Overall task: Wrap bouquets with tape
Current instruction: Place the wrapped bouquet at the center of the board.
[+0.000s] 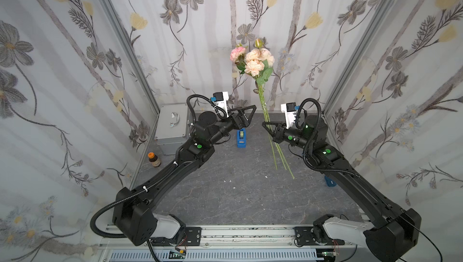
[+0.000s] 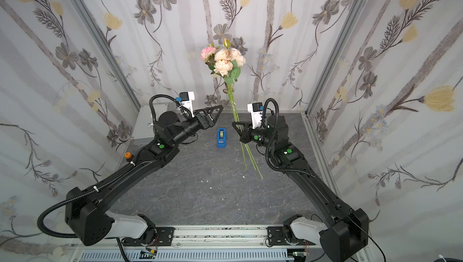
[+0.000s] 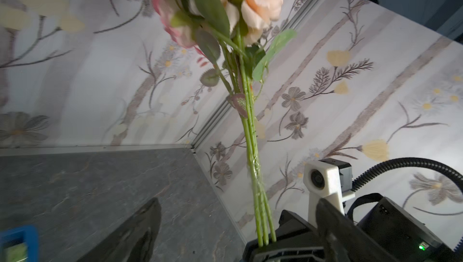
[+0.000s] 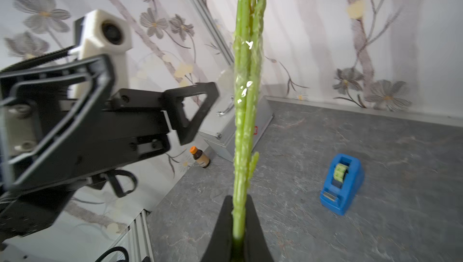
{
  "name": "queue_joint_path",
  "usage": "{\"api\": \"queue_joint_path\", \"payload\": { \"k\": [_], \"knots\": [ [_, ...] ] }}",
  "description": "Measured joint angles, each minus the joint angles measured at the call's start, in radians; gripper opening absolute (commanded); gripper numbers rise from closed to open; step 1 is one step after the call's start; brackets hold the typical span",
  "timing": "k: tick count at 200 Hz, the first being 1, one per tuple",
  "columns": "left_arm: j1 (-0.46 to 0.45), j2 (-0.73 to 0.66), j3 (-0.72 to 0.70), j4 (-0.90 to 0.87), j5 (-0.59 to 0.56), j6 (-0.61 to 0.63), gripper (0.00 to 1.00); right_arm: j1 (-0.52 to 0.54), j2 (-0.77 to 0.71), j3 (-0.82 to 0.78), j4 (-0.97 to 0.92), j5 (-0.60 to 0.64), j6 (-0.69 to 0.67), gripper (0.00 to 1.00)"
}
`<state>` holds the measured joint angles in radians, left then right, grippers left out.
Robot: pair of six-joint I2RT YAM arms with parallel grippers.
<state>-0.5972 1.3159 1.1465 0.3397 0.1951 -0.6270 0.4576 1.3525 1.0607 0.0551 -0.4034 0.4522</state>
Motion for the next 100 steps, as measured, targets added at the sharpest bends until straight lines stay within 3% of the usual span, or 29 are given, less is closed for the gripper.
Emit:
{"api": "queue_joint_path", "payload": {
  "k": [62, 100],
  "knots": [
    [0.095, -0.394, -0.327, -0.422, -0.423, 0.224, 1.00, -0.100, 0.092, -0.291, -0.037, 0.179, -0.012, 0.00],
    [0.136, -0.505, -0.419, -0.536, -0.534, 0.279, 1.00, -0.110, 0.204, -0.391, 0.032, 0.212, -0.028, 0.00]
  ]
}}
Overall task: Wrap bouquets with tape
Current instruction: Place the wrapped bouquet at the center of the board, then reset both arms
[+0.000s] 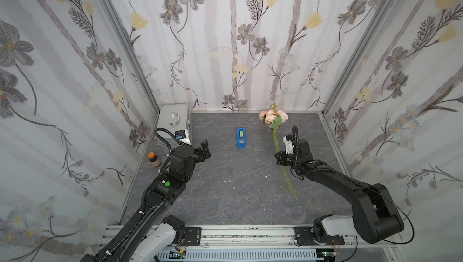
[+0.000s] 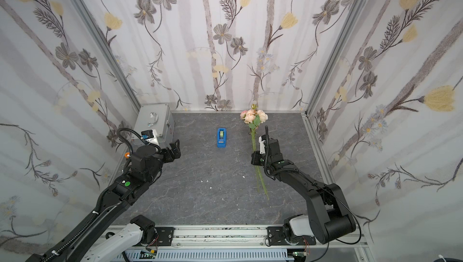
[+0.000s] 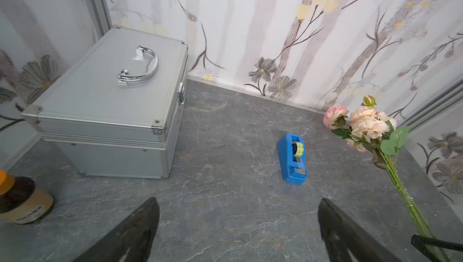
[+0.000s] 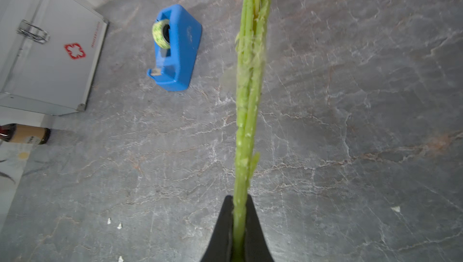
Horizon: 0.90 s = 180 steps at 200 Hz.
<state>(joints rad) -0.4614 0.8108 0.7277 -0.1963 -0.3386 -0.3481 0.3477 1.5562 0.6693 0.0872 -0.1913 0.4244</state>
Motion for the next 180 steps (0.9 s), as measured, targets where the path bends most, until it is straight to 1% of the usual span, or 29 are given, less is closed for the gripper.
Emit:
{"api": "queue_joint_path", "payload": {
  "k": [21, 39, 50, 74, 94, 106, 117, 132, 146, 155, 165, 180],
  "knots": [
    [0.011, -0.008, -0.020, -0.026, -0.019, 0.004, 1.00, 0.000, 0.053, -0.027, 0.058, 0.011, 0.001, 0.00],
    [0.016, 0.004, -0.028, -0.048, -0.026, 0.004, 1.00, -0.001, 0.086, -0.046, 0.082, 0.021, 0.002, 0.11],
    [0.022, 0.017, -0.028, -0.055, -0.027, 0.004, 1.00, -0.001, 0.090, -0.057, 0.091, 0.028, 0.002, 0.25],
    [0.038, 0.045, -0.026, -0.063, -0.029, 0.004, 1.00, -0.001, 0.072, -0.077, 0.124, 0.044, 0.001, 0.50],
    [0.056, 0.072, -0.009, -0.069, -0.035, 0.005, 1.00, -0.002, 0.011, -0.084, 0.114, 0.060, -0.003, 0.63],
    [0.066, 0.088, 0.008, -0.072, -0.029, 0.016, 1.00, -0.003, -0.049, -0.084, 0.101, 0.063, -0.012, 0.68],
    [0.072, 0.105, 0.044, -0.091, -0.006, 0.051, 1.00, -0.005, -0.122, -0.078, 0.071, 0.065, -0.026, 0.71],
    [0.072, 0.124, 0.094, -0.079, 0.036, 0.101, 1.00, -0.006, -0.260, -0.062, 0.026, 0.083, -0.044, 0.74],
    [0.074, 0.138, 0.102, -0.025, 0.067, 0.155, 1.00, -0.007, -0.402, -0.057, 0.028, 0.127, -0.063, 0.76],
    [0.078, 0.156, 0.092, 0.020, 0.073, 0.190, 1.00, -0.007, -0.486, -0.082, 0.078, 0.164, -0.094, 0.77],
    [0.096, 0.193, 0.063, 0.086, 0.075, 0.227, 1.00, -0.007, -0.568, -0.146, 0.164, 0.214, -0.135, 0.80],
    [0.154, 0.275, 0.022, 0.164, 0.085, 0.250, 1.00, -0.017, -0.630, -0.274, 0.355, 0.331, -0.192, 0.77]
  ]
}}
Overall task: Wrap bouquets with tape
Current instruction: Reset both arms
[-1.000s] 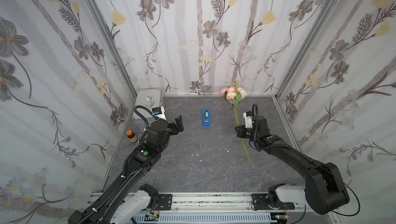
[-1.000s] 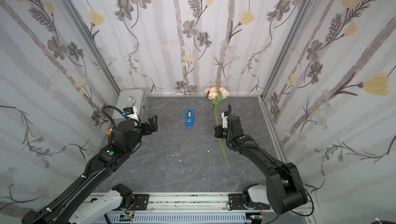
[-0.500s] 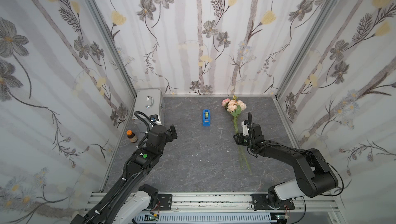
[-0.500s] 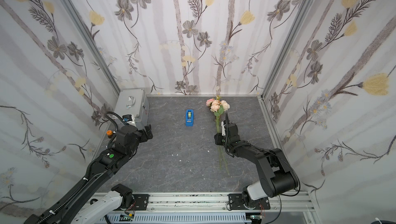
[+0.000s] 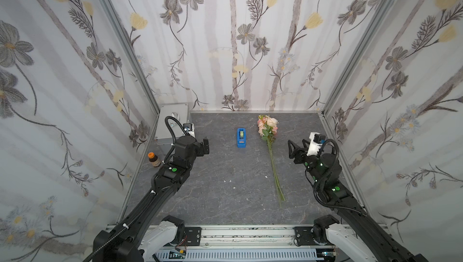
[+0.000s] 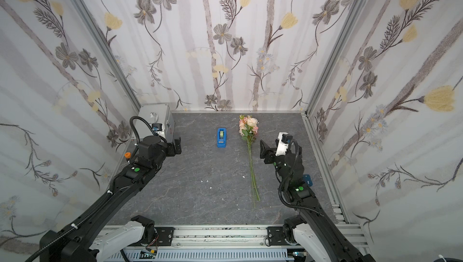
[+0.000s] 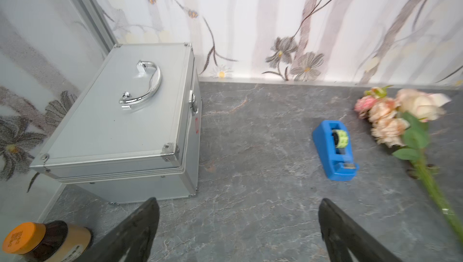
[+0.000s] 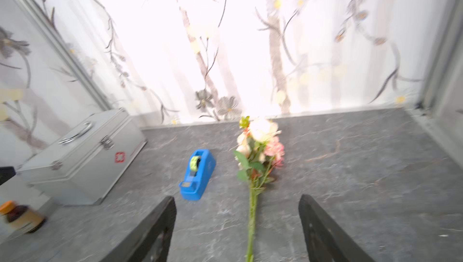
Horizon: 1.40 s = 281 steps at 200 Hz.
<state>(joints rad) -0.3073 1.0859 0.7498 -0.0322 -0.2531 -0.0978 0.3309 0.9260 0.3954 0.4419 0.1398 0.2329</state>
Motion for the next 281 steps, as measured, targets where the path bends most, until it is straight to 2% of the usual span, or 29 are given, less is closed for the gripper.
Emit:
{"api": "queue_joint_path", "payload": {
  "k": [18, 32, 59, 79, 130, 153, 159, 177, 230, 281],
  "knots": [
    [0.087, 0.092, -0.025, 0.047, 0.018, 0.017, 1.00, -0.074, 0.023, -0.118, 0.171, 0.118, -0.069, 0.80],
    [0.138, 0.134, -0.048, 0.127, 0.025, 0.029, 1.00, -0.147, 0.071, -0.158, 0.279, 0.156, -0.115, 0.82],
    [0.235, 0.205, -0.113, 0.275, 0.060, 0.046, 1.00, -0.270, 0.210, -0.200, 0.451, 0.151, -0.163, 0.81],
    [0.284, 0.255, -0.148, 0.336, 0.076, 0.046, 1.00, -0.317, 0.293, -0.214, 0.518, 0.112, -0.166, 0.80],
    [0.315, 0.331, -0.335, 0.607, 0.101, 0.037, 1.00, -0.330, 0.481, -0.224, 0.706, 0.002, -0.167, 0.84],
    [0.319, 0.395, -0.365, 0.731, 0.100, 0.034, 1.00, -0.331, 0.566, -0.225, 0.771, -0.018, -0.171, 0.90],
    [0.319, 0.411, -0.373, 0.766, 0.102, 0.034, 1.00, -0.331, 0.567, -0.221, 0.767, -0.019, -0.172, 0.99],
    [0.319, 0.467, -0.401, 0.878, 0.128, 0.035, 1.00, -0.335, 0.574, -0.203, 0.795, -0.019, -0.175, 1.00],
    [0.312, 0.478, -0.380, 0.923, 0.152, 0.043, 1.00, -0.344, 0.580, -0.195, 0.795, -0.034, -0.170, 1.00],
    [0.281, 0.481, -0.373, 0.922, 0.099, 0.059, 1.00, -0.344, 0.580, -0.195, 0.795, -0.038, -0.169, 1.00]
  ]
}}
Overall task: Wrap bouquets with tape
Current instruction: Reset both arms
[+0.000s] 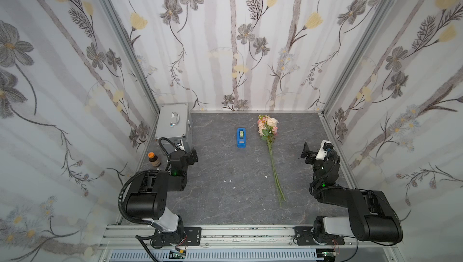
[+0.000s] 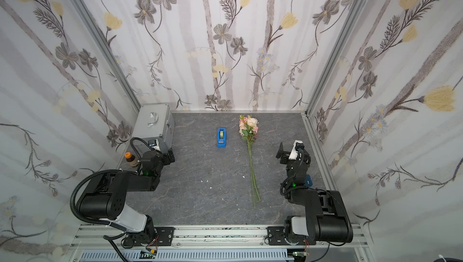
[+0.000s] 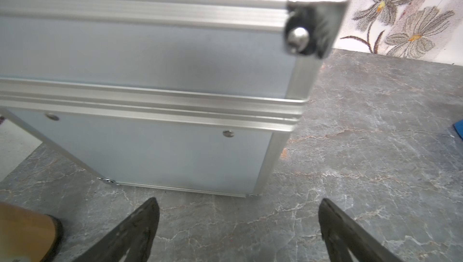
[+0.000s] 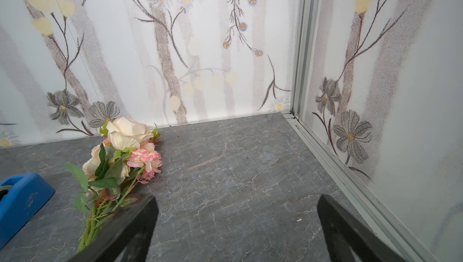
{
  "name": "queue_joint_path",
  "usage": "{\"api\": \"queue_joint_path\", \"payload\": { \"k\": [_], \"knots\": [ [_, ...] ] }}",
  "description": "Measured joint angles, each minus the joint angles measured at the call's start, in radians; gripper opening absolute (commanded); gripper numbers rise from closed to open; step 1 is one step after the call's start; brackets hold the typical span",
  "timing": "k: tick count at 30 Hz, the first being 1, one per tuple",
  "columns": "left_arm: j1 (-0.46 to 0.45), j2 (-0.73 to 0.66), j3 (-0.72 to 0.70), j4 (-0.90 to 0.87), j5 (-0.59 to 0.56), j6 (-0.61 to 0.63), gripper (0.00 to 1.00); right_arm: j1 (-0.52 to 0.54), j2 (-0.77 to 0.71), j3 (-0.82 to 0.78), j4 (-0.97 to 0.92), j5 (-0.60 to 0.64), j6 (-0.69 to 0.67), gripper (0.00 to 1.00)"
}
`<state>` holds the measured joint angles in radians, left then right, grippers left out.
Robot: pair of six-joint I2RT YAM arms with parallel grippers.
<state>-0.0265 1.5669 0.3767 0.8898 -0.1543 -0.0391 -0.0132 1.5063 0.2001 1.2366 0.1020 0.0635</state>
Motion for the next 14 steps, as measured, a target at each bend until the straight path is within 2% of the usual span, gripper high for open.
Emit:
{"api": "queue_joint_path", "payload": {
  "k": [14],
  "knots": [
    [-0.001, 0.001, 0.000, 0.000, -0.011, 0.006, 1.00, 0.000, 0.005, 0.006, 0.000, -0.004, 0.000, 1.00]
  ]
}}
